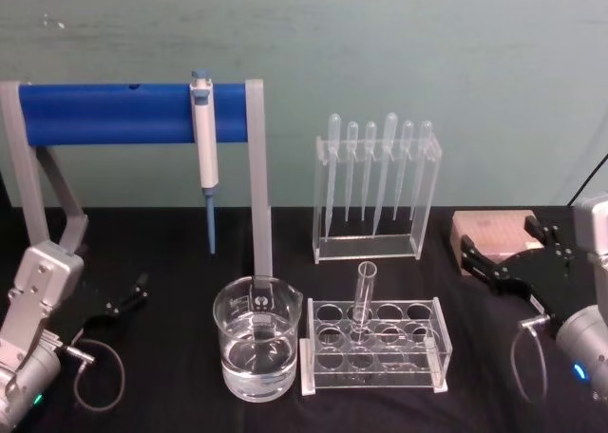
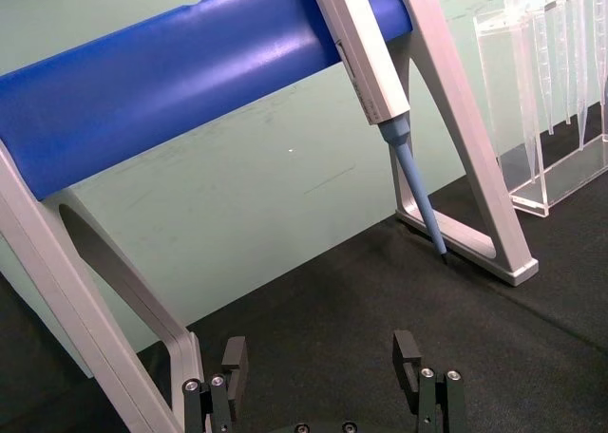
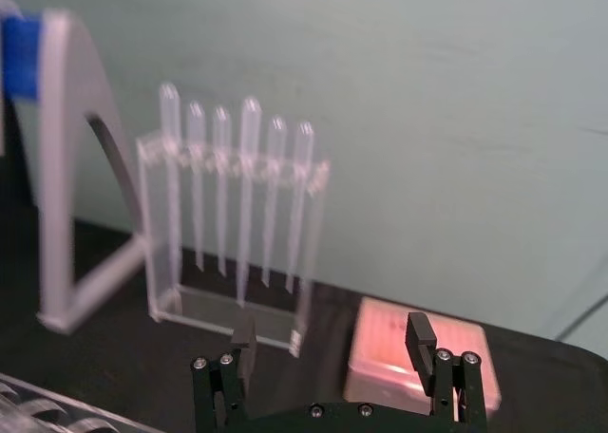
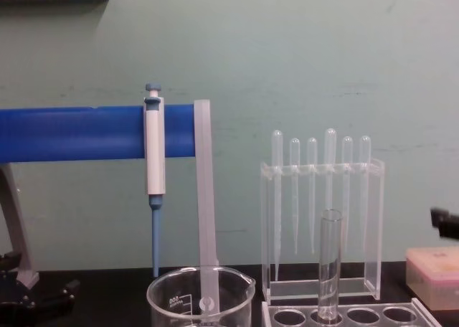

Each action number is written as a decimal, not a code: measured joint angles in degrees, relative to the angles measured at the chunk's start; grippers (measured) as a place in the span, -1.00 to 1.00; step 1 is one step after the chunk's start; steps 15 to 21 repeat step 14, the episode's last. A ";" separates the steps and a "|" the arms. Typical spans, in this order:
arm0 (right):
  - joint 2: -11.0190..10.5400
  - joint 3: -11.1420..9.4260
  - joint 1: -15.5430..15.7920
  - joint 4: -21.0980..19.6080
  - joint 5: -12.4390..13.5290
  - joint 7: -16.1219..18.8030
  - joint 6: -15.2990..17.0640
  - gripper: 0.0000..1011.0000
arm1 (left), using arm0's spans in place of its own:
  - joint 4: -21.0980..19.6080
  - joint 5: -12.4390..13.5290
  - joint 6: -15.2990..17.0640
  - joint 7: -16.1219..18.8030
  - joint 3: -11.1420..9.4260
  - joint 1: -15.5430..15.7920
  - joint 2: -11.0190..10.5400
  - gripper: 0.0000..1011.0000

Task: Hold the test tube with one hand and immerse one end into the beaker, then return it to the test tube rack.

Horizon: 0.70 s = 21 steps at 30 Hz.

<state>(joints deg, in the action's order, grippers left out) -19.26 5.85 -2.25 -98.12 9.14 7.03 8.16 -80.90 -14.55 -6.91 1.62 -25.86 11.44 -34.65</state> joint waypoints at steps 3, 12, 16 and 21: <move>-0.40 0.55 -0.39 2.61 -2.54 -0.47 -1.37 0.98 | 0.00 0.00 0.00 0.00 0.00 0.00 0.00 0.98; -0.59 0.83 -0.67 4.35 -3.78 0.21 -3.47 0.98 | 0.00 0.00 0.00 0.00 0.00 0.00 0.00 0.98; -0.58 0.83 -0.66 4.27 -3.77 0.21 -3.39 0.98 | 0.00 0.00 0.00 0.00 0.00 0.00 0.00 0.98; -0.58 0.83 -0.66 4.27 -3.77 0.21 -3.39 0.98 | 0.00 0.00 0.00 0.00 0.00 0.00 0.00 0.98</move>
